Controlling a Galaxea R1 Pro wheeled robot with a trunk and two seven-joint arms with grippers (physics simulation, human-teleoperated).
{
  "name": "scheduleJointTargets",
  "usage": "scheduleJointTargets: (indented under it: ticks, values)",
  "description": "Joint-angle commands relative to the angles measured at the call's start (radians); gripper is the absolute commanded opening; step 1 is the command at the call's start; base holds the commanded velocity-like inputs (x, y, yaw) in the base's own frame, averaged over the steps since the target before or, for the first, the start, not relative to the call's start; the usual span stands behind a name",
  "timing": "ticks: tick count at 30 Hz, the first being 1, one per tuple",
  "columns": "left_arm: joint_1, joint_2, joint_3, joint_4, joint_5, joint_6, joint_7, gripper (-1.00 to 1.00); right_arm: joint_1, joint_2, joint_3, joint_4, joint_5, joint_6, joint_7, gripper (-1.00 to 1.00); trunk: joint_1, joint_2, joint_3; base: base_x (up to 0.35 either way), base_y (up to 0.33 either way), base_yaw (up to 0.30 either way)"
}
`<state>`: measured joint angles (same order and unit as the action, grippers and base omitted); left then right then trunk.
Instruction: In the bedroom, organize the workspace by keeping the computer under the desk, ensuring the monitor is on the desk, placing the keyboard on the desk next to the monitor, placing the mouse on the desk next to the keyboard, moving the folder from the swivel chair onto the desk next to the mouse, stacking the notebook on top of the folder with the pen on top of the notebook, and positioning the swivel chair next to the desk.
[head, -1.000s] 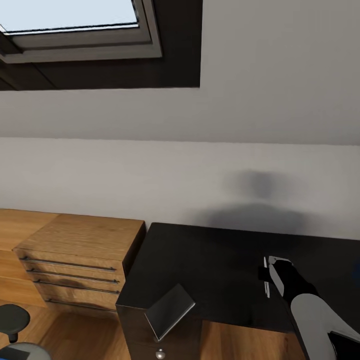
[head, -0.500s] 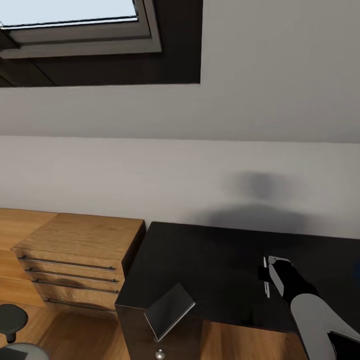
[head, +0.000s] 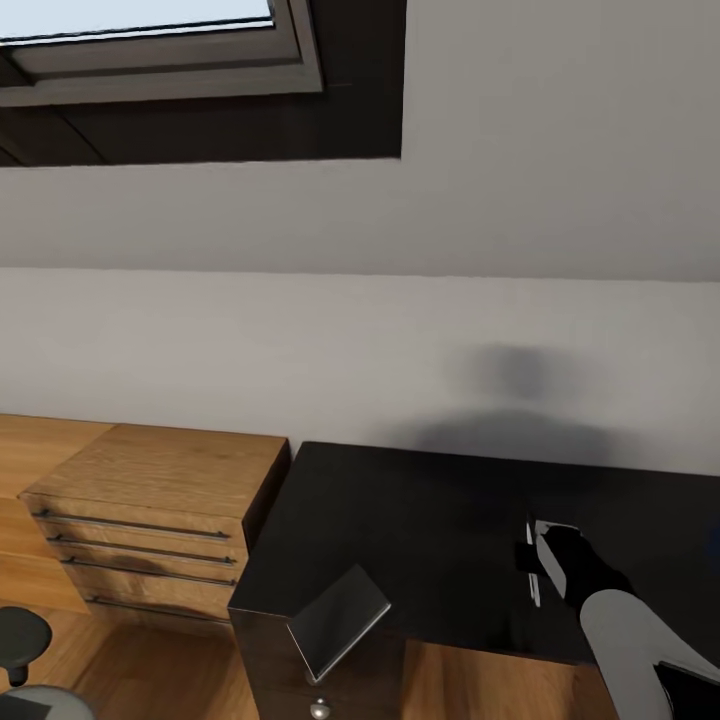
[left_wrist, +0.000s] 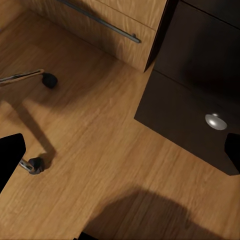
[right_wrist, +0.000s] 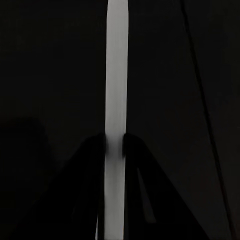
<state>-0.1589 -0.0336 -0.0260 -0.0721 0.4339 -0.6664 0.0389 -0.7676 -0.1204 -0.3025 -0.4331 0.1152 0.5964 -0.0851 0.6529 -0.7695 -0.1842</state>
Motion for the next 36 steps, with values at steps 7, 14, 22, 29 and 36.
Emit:
scheduleJointTargets:
  ticks: [7,14,22,29,36]
  values:
    - [-0.001,0.000,-0.003,0.001,0.002,-0.004,0.004,1.00,-0.001,0.002,-0.006,0.006,0.009,0.005,0.003,-1.00,0.027,-0.051,-0.024,0.000,0.000,0.000]
    - [-0.001,0.000,-0.003,0.000,0.003,-0.004,0.004,1.00,-0.001,0.002,-0.006,0.008,0.009,0.005,0.002,-1.00,0.054,-0.100,-0.045,0.000,0.000,0.000]
    - [-0.001,0.000,-0.003,0.000,0.003,-0.004,0.004,1.00,-0.001,0.002,-0.006,0.008,0.009,0.005,-0.004,-1.00,0.085,-0.156,-0.071,0.000,0.000,0.000]
    - [-0.001,0.000,-0.003,0.000,0.003,-0.004,0.004,1.00,-0.001,0.002,-0.007,0.008,0.009,-0.002,-0.030,-1.00,0.111,-0.205,-0.092,0.000,0.000,0.000]
    - [-0.001,0.000,-0.003,0.000,0.002,-0.004,0.004,1.00,-0.001,0.002,-0.007,0.008,0.009,-0.004,-0.032,-1.00,0.138,-0.254,-0.114,0.000,0.000,0.000]
